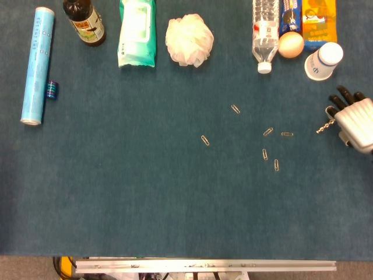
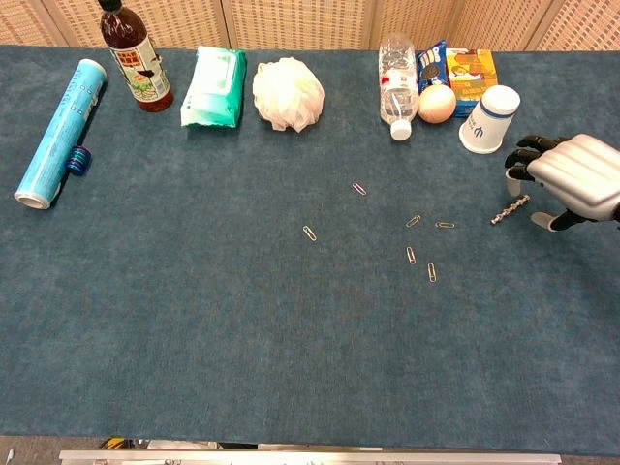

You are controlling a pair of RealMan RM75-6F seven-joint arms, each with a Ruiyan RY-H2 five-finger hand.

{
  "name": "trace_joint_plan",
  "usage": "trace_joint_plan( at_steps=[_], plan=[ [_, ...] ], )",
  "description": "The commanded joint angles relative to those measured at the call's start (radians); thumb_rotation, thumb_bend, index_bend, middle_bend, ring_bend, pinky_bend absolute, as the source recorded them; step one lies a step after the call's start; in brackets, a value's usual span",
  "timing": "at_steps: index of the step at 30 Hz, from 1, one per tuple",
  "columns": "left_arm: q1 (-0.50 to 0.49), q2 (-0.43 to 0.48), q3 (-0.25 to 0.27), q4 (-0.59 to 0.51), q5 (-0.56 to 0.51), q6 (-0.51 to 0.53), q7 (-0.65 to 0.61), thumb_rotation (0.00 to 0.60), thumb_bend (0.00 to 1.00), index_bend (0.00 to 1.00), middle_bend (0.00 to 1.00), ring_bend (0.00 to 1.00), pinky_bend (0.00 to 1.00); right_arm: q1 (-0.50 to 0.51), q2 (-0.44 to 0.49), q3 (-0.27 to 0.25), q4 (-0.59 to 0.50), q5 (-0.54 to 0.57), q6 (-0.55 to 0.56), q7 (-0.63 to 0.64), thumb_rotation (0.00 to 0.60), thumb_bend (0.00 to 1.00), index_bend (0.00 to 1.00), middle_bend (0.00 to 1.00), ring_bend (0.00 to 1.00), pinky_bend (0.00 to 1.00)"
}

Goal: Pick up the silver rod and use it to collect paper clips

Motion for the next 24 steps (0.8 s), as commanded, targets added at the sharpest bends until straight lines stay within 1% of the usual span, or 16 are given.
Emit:
trace_joint_plan(
  at_steps=[1,6,15,24],
  plan=[
    [0.000,0.002,-0.001,-0.003,-0.004,-0.003,0.002,0.600,0.00,0.32,0.40,0.34,0.43,0.005,-0.011,-0.003,0.012,0.002,-0.006,0.002,0.600,0.24,0.44,0.26,0.12,0.33],
    [0.002,0.005,-0.001,-0.006,-0.006,-0.002,0.002,0.600,0.00,0.32,0.40,0.34,0.43,0.010,-0.031,-0.005,0.032,-0.001,-0.002,0.004,0.600,0.22,0.44,0.26,0.12,0.33],
    [0.006,0.009,-0.003,-0.010,-0.011,0.002,0.000,0.600,0.00,0.32,0.40,0.34,0.43,0.024,-0.052,-0.013,0.053,-0.008,-0.008,0.010,0.600,0.10,0.46,0.26,0.12,0.33],
    [0.009,0.012,-0.003,-0.012,-0.012,0.004,-0.004,0.600,0.00,0.32,0.40,0.34,0.43,0.037,-0.065,-0.016,0.058,-0.005,-0.019,0.000,0.600,0.11,0.50,0.26,0.12,0.33]
  ],
)
